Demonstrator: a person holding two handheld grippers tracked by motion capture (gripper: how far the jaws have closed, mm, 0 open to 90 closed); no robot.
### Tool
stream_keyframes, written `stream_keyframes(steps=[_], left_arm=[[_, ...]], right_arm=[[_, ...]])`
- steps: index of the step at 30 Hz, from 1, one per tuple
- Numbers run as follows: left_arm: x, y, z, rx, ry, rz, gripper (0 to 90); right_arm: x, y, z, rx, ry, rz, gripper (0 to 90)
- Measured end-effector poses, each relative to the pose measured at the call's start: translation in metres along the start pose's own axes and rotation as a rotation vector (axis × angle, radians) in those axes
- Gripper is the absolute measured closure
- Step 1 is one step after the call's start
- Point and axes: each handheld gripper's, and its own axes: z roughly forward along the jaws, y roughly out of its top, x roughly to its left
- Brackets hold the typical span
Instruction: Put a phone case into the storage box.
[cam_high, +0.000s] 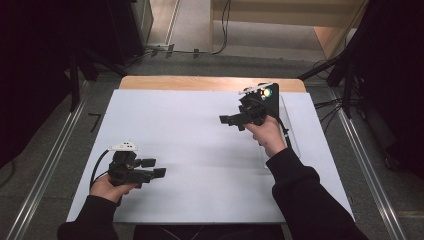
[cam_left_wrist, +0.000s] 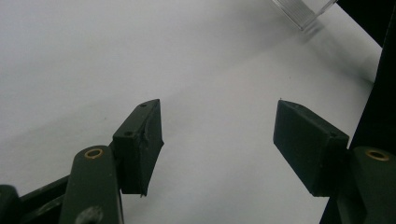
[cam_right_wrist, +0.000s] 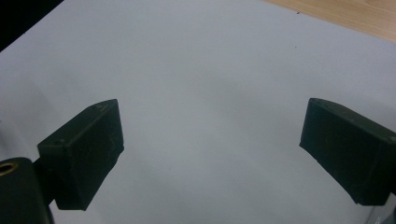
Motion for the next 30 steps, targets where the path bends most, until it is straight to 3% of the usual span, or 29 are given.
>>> stream_keyframes(steps=[2, 4, 9, 20, 30], left_arm=[[0.000, 0.000, 0.000, -0.002, 0.000, 0.001, 33.3], [0.000, 0.000, 0.000, -0.003, -0.001, 0.002, 33.3], [0.000, 0.000, -0.001, -0.003, -0.003, 0.005, 33.3], [-0.001, 0.003, 0.002, 0.003, -0.016, 0.012, 33.3], [-0.004, 0.005, 0.004, 0.005, -0.035, 0.032, 33.3]], right_arm=[[0.002, -0.004, -0.002, 0.001, 0.007, -0.005, 5.7], [0.004, -0.008, -0.005, -0.005, 0.013, -0.003, 14.2], [0.009, -0.018, -0.010, 0.008, 0.064, -0.016, 17.3], [0.020, -0.043, -0.017, 0.066, 0.137, -0.046, 19.6], [0.028, -0.066, -0.029, 0.059, 0.172, -0.094, 19.6]])
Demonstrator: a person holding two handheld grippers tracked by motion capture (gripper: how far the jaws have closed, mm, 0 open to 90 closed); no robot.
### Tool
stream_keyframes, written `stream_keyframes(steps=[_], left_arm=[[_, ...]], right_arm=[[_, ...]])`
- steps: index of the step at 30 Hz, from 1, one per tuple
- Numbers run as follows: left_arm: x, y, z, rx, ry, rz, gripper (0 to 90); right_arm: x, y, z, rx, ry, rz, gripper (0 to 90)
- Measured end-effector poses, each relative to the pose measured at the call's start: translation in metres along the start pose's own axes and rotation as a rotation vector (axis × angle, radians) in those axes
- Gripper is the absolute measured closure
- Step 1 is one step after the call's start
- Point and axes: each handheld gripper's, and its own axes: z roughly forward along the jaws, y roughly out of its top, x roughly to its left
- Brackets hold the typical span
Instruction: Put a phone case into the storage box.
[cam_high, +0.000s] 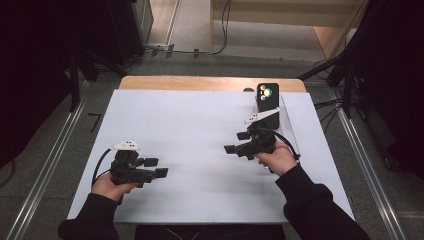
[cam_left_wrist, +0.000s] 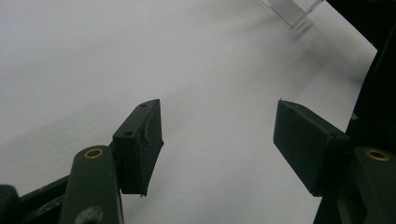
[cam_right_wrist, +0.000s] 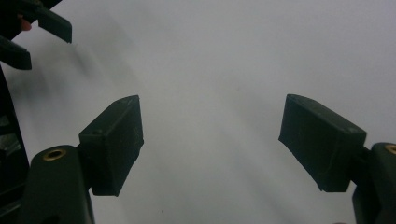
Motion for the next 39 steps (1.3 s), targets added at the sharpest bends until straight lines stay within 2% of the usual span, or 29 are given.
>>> stream_keyframes(steps=[12, 19, 28, 39], left_arm=[[-0.005, 0.000, 0.001, 0.006, -0.020, 0.024, 33.3], [-0.008, -0.002, 0.001, 0.006, -0.029, 0.032, 33.3], [-0.011, -0.005, 0.001, 0.017, -0.038, 0.047, 33.3], [-0.015, -0.008, 0.001, 0.021, -0.051, 0.055, 33.3]], right_arm=[[0.007, -0.031, -0.013, 0.012, 0.015, -0.031, 19.5], [0.007, -0.047, -0.018, 0.015, 0.016, -0.032, 19.4], [0.008, -0.066, -0.025, 0.044, 0.034, -0.020, 19.3], [0.004, -0.085, -0.033, 0.068, 0.023, -0.003, 19.3]])
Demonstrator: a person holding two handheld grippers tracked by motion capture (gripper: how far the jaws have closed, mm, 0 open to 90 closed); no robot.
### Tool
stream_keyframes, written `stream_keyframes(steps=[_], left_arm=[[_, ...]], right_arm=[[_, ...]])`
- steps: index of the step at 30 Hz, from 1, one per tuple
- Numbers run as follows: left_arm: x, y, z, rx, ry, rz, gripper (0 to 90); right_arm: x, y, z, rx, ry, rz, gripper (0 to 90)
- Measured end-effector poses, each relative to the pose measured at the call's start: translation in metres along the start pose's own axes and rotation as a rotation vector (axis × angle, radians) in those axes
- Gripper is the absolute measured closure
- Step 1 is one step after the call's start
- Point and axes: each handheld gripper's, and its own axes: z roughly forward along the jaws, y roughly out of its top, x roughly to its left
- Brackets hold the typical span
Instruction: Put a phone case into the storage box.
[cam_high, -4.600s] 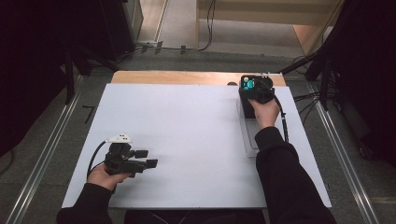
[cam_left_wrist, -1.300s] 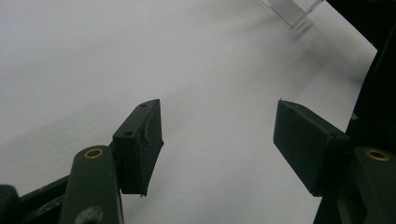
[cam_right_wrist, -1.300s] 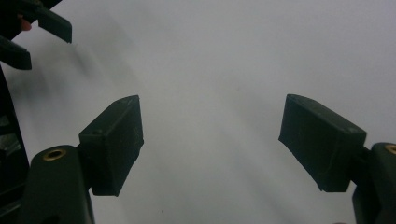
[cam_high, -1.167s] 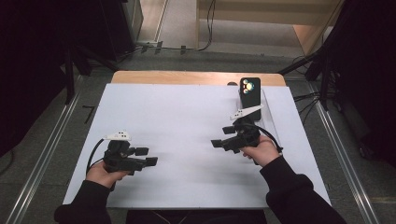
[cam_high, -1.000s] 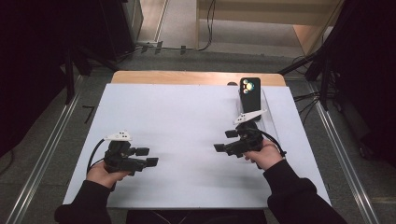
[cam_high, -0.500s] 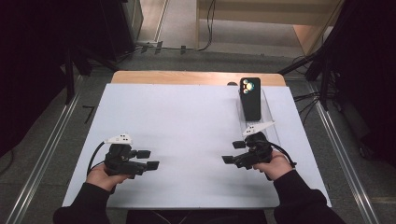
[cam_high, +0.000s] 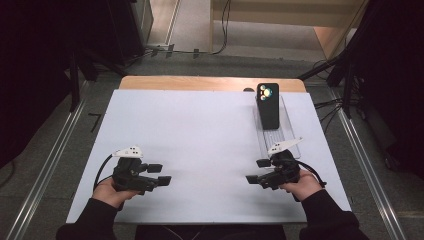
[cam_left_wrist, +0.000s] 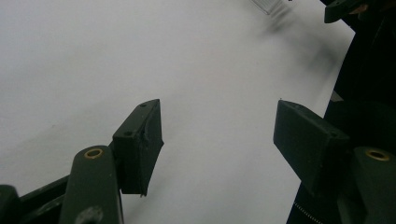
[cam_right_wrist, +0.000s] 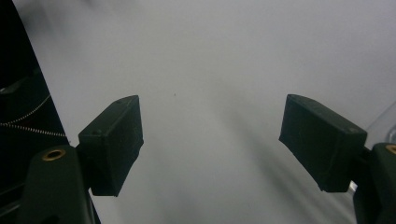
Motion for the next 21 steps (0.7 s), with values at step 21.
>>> stream_keyframes(steps=[21], left_arm=[[-0.002, -0.004, 0.000, 0.018, -0.003, 0.010, 33.3]], right_arm=[[-0.011, -0.026, -0.015, 0.009, -0.041, 0.047, 19.3]])
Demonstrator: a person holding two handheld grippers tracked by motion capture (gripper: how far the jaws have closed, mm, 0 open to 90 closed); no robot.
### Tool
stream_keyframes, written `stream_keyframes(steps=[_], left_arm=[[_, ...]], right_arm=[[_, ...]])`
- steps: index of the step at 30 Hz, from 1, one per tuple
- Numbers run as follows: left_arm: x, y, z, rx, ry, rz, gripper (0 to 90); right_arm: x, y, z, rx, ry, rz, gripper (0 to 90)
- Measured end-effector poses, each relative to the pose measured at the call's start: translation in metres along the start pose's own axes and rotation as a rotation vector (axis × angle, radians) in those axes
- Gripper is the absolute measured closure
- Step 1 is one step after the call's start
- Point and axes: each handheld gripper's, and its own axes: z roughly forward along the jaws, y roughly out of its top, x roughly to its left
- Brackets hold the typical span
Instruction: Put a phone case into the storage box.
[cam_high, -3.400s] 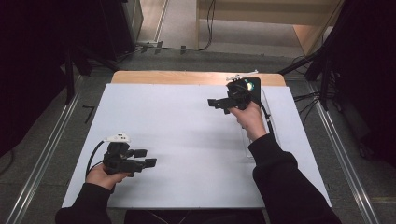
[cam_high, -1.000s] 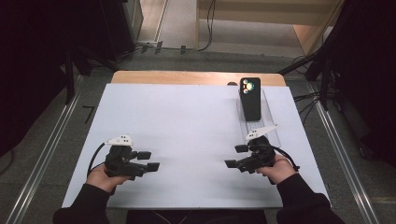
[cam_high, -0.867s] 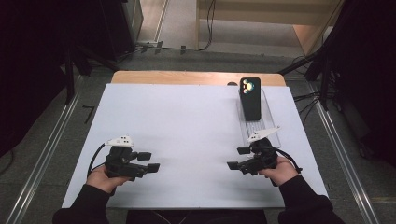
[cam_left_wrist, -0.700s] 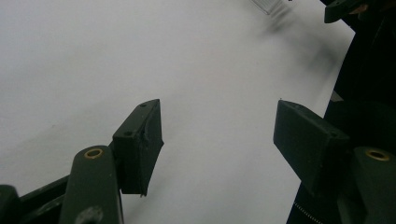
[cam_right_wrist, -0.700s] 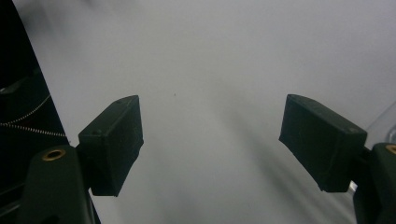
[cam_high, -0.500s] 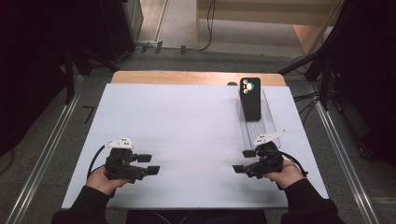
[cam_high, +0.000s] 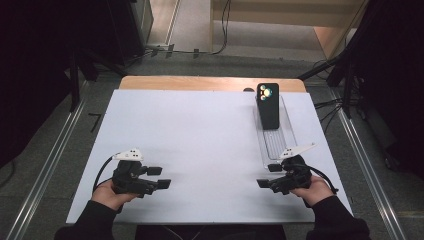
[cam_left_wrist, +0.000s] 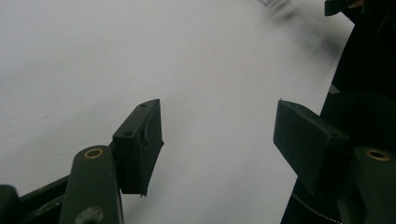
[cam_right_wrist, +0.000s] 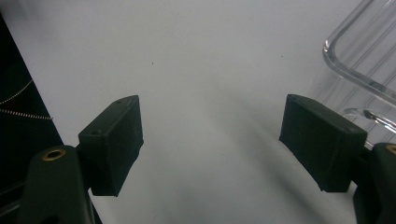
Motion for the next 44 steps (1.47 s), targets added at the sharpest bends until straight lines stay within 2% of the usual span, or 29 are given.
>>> stream_keyframes(steps=[13, 44], left_arm=[[0.0014, -0.0006, 0.0002, 0.003, 0.002, -0.006, 33.3], [0.0022, -0.0011, 0.0026, 0.017, -0.002, -0.004, 33.3]], right_arm=[[-0.0074, -0.0054, -0.0021, 0.007, -0.012, 0.016, 19.3], [-0.0102, -0.0055, -0.0003, 0.013, -0.025, 0.018, 18.9]])
